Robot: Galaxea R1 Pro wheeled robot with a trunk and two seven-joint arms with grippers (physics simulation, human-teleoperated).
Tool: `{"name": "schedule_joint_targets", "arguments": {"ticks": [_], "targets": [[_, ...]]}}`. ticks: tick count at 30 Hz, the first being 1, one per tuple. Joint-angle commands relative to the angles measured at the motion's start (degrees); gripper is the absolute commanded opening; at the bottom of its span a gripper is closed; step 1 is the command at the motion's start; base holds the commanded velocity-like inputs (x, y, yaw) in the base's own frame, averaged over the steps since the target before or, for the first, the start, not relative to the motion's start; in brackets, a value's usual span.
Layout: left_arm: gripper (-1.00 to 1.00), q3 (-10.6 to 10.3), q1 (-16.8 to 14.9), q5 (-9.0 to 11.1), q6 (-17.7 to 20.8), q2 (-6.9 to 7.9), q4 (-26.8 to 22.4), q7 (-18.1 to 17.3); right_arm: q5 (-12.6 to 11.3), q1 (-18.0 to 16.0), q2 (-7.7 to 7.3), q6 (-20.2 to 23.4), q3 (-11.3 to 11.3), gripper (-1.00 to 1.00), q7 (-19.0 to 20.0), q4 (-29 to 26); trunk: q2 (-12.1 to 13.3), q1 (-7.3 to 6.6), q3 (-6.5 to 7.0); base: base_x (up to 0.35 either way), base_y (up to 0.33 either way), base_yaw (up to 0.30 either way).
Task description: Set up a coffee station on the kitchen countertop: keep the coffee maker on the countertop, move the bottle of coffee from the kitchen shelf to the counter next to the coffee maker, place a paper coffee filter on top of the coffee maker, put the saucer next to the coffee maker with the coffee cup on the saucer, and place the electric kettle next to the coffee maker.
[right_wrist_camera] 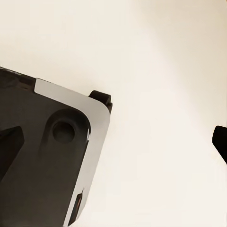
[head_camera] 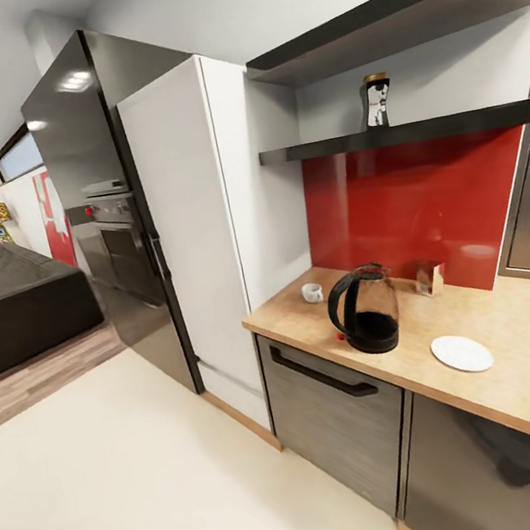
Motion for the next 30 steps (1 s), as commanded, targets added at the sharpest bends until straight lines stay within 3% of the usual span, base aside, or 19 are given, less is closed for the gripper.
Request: {"name": "schedule_joint_targets", "arguments": {"ticks": [1, 30], "targets": [[1.00, 0.2, 0.0, 0.5, 0.0, -0.05, -0.1, -0.3, 0.6, 0.0, -0.02, -0.1, -0.5, 1.00, 0.2, 0.0, 0.0, 0.02, -0.06, 0.127, 0.272, -0.035], [1.00, 0.3, 0.0, 0.5, -0.1, -0.13, 0.0, -0.3, 0.5, 0.0, -0.07, 0.0, -0.5, 1.00, 0.4, 0.0, 0.0, 0.02, -0.06, 0.014, 0.029, -0.246]]}}
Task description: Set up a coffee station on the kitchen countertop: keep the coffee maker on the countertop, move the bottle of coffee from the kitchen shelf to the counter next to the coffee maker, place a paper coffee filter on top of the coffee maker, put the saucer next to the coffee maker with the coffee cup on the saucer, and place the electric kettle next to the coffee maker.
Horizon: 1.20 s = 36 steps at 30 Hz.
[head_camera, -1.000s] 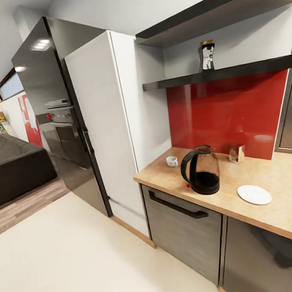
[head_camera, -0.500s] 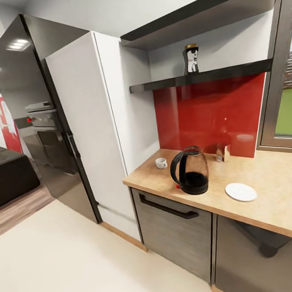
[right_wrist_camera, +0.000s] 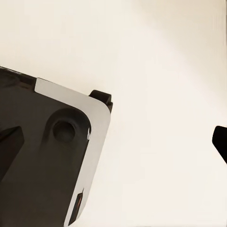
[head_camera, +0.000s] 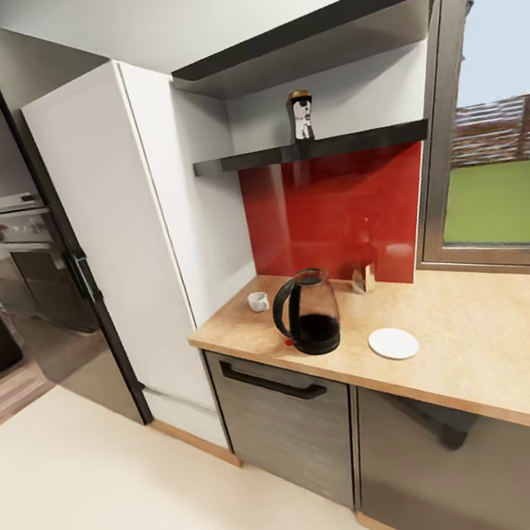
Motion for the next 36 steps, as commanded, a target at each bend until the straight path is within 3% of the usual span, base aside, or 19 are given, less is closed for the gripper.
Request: {"name": "schedule_joint_targets", "arguments": {"ticks": [1, 9, 20, 32, 36], "targets": [[1.00, 0.3, 0.0, 0.5, 0.0, -0.06, -0.1, -0.3, 0.6, 0.0, -0.01, -0.2, -0.5, 1.00, 0.2, 0.0, 0.0, 0.01, -0.06, 0.000, 0.000, -0.279], [1.00, 0.3, 0.0, 0.5, 0.1, 0.01, -0.1, -0.3, 0.6, 0.0, -0.01, -0.2, -0.5, 1.00, 0.1, 0.0, 0.0, 0.01, -0.06, 0.051, 0.072, -0.142], [1.00, 0.3, 0.0, 0.5, 0.1, 0.02, -0.1, -0.3, 0.6, 0.0, -0.01, -0.2, -0.5, 1.00, 0.1, 0.0, 0.0, 0.01, -0.05, 0.176, 0.241, -0.036], [1.00, 0.2, 0.0, 0.5, 0.1, -0.13, -0.1, -0.3, 0.6, 0.0, -0.01, -0.2, -0.5, 1.00, 0.1, 0.0, 0.0, 0.01, 0.15, 0.036, 0.052, -0.201], [1.00, 0.2, 0.0, 0.5, 0.1, -0.15, -0.1, -0.2, 0.6, 0.0, -0.01, -0.2, -0.5, 1.00, -0.1, 0.0, 1.6, -0.87, 0.90, 0.002, 0.003, -0.073]]}}
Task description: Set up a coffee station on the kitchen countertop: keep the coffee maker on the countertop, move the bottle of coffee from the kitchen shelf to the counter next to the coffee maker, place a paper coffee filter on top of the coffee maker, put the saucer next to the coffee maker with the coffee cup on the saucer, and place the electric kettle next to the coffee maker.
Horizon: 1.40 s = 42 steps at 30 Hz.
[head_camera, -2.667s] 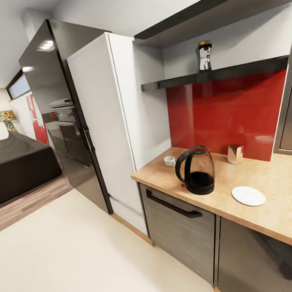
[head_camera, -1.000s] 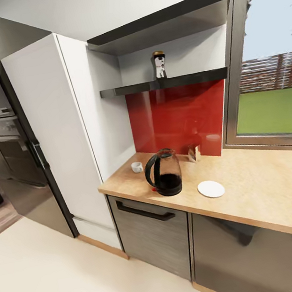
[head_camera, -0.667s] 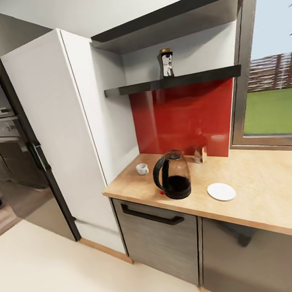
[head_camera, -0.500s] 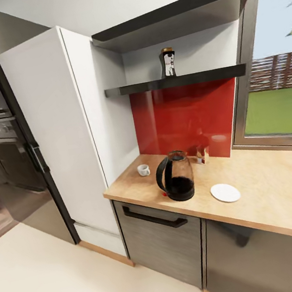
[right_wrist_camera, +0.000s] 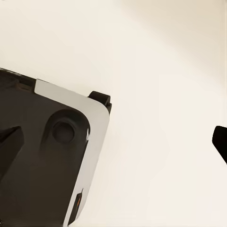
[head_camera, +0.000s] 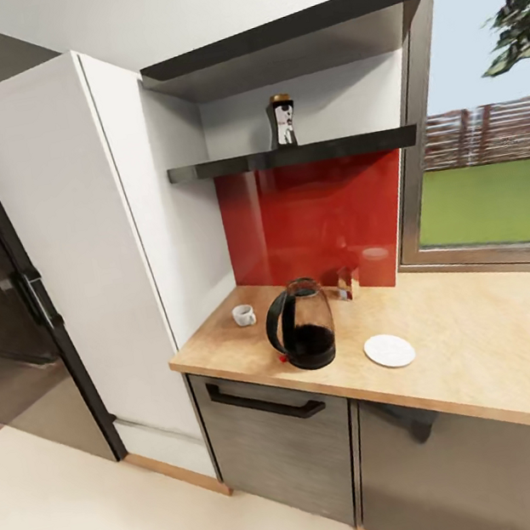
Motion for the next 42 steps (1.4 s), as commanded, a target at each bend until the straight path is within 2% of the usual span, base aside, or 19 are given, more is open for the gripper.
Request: {"name": "schedule_joint_targets", "arguments": {"ticks": [1, 11, 16, 28, 42], "targets": [[1.00, 0.3, 0.0, 0.5, 0.0, -0.06, -0.1, -0.3, 0.6, 0.0, -0.01, -0.2, -0.5, 1.00, 0.2, 0.0, 0.4, -0.22, 0.13, 0.001, 0.002, -0.040], [1.00, 0.3, 0.0, 0.5, 0.1, -0.07, -0.1, -0.3, 0.6, 0.0, 0.00, -0.2, -0.5, 1.00, 0.1, 0.0, 4.4, -2.41, 1.93, 0.000, 0.000, -0.009], [1.00, 0.3, 0.0, 0.5, 0.1, -0.07, -0.1, -0.3, 0.6, 0.0, -0.01, -0.2, -0.5, 1.00, 0.1, 0.0, 4.4, -2.41, 1.93, 0.000, 0.000, -0.069], [1.00, 0.3, 0.0, 0.5, 0.0, -0.07, -0.1, -0.3, 0.6, 0.0, -0.01, -0.2, -0.5, 1.00, 0.4, 0.0, 4.4, -2.41, 1.93, 0.006, 0.018, -0.218], [1.00, 0.3, 0.0, 0.5, 0.0, -0.07, -0.1, -0.3, 0.6, 0.0, -0.18, -0.2, -0.5, 1.00, 0.1, 0.0, 4.4, -2.41, 1.93, 0.129, 0.245, -0.030]]}}
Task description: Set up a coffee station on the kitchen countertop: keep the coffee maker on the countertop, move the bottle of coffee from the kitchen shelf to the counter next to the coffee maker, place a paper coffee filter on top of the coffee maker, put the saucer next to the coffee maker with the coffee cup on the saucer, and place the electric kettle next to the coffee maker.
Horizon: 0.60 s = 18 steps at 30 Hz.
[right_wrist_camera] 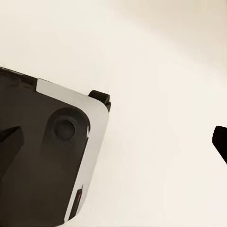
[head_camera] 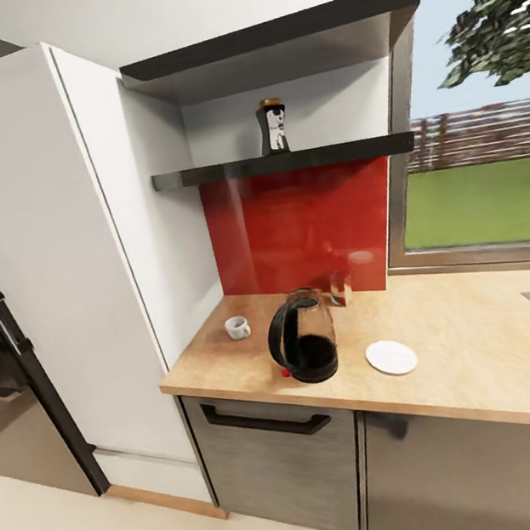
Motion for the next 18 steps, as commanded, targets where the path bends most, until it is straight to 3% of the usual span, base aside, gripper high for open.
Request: {"name": "schedule_joint_targets", "arguments": {"ticks": [1, 18], "targets": [[1.00, 0.2, 0.0, 0.5, 0.0, -0.05, -0.1, -0.3, 0.6, 0.0, -0.02, -0.2, -0.5, 1.00, 0.2, 0.0, 0.0, 0.03, -0.06, 0.109, 0.182, -0.133], [1.00, 0.2, 0.0, 0.5, 0.0, -0.05, -0.1, -0.3, 0.6, 0.0, -0.03, -0.2, -0.5, 1.00, 0.4, 0.0, 0.0, 0.03, 0.04, 0.023, 0.038, -0.226]]}}
